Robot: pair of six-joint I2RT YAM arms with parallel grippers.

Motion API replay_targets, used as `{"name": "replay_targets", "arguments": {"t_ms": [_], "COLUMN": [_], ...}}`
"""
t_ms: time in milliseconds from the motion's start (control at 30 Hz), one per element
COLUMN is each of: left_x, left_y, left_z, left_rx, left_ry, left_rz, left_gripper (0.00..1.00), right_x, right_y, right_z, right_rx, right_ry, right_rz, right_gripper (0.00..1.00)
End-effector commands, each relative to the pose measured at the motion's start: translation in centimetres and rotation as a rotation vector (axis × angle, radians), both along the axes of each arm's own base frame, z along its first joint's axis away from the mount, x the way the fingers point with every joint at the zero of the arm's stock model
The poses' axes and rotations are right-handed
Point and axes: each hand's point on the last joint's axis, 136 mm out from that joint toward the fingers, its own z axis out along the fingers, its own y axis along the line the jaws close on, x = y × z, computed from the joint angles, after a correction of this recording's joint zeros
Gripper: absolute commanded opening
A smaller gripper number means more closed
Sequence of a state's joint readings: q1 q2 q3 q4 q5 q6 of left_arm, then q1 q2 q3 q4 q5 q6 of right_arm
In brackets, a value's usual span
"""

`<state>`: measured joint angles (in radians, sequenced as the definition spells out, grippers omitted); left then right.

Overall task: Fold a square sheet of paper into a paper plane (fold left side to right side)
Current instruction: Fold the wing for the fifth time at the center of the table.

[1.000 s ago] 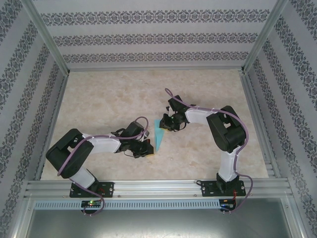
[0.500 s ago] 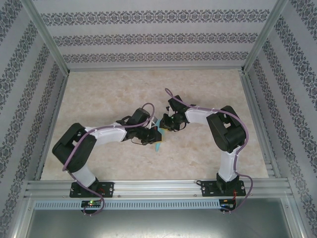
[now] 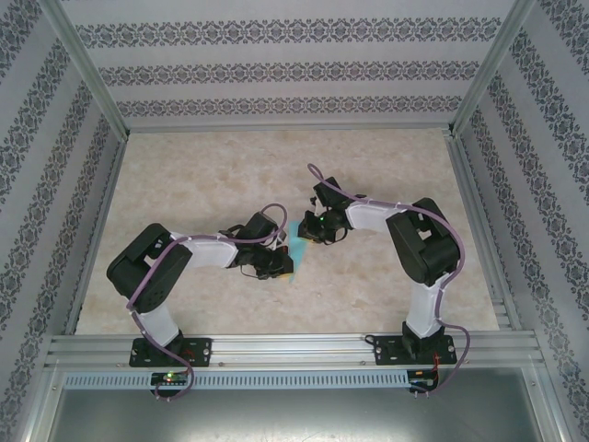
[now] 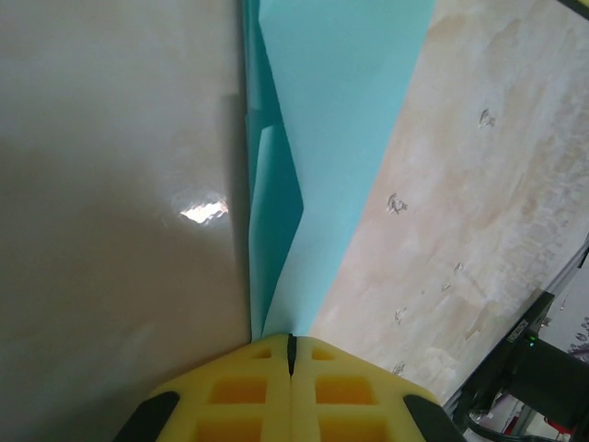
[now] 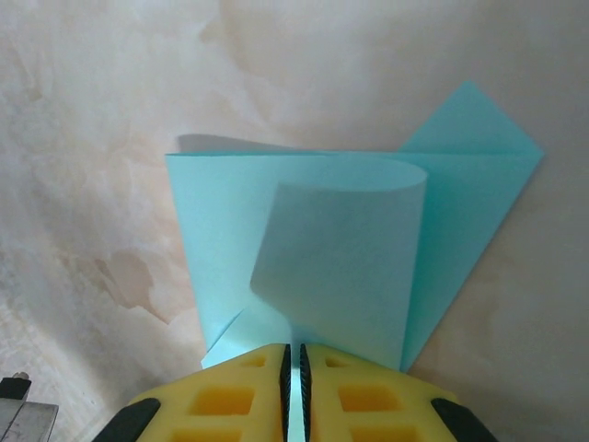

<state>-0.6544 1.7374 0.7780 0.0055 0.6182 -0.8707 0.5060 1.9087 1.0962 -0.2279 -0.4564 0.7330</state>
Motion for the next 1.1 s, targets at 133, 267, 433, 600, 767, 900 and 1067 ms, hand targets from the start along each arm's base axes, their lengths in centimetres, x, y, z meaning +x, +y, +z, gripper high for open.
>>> {"name": "replay_targets", "arguments": {"t_ms": [133,267,433,600,767,900,1067], "left_x": [-1.9,-1.9,-1.9,-1.9,-1.9,-2.0,-2.0], "left_y": [2.3,2.3,2.3,2.3,2.4,2.3,2.4], "left_z": [-3.7,-3.6,-3.5,-3.4,-3.3,-3.3,-3.3], "left_rx": [0.139,0.151,0.156,0.163,0.166,0.167,0.167], "left_ry": [0.072,0.07,0.067,0.063,0.064,0.065,0.069], "left_rz": [0.011,0.003,-0.001,-0.002,-0.005,-0.009,-0.009], "left_gripper": [0.03,0.02,0.02,0.02,0.02,0.02,0.01], "right_x": [0.9,-1.3,-4.3,-5.9,-6.1,-6.0,-5.6], "right_y": [-0.2,-0.9,0.1,2.1,3.2,3.3,2.9], "right_z": [4.8,5.5,5.2,4.1,2.5,1.0,-0.1], "right_rx": [0.044,0.038,0.101,0.138,0.139,0.106,0.065], "right_ry": [-0.137,-0.131,-0.101,-0.082,-0.054,-0.034,-0.026], "right_rz": [-0.02,-0.008,0.028,0.069,0.081,0.095,0.101], "right_gripper": [0.14,0.09,0.07,0.07,0.07,0.07,0.07]}}
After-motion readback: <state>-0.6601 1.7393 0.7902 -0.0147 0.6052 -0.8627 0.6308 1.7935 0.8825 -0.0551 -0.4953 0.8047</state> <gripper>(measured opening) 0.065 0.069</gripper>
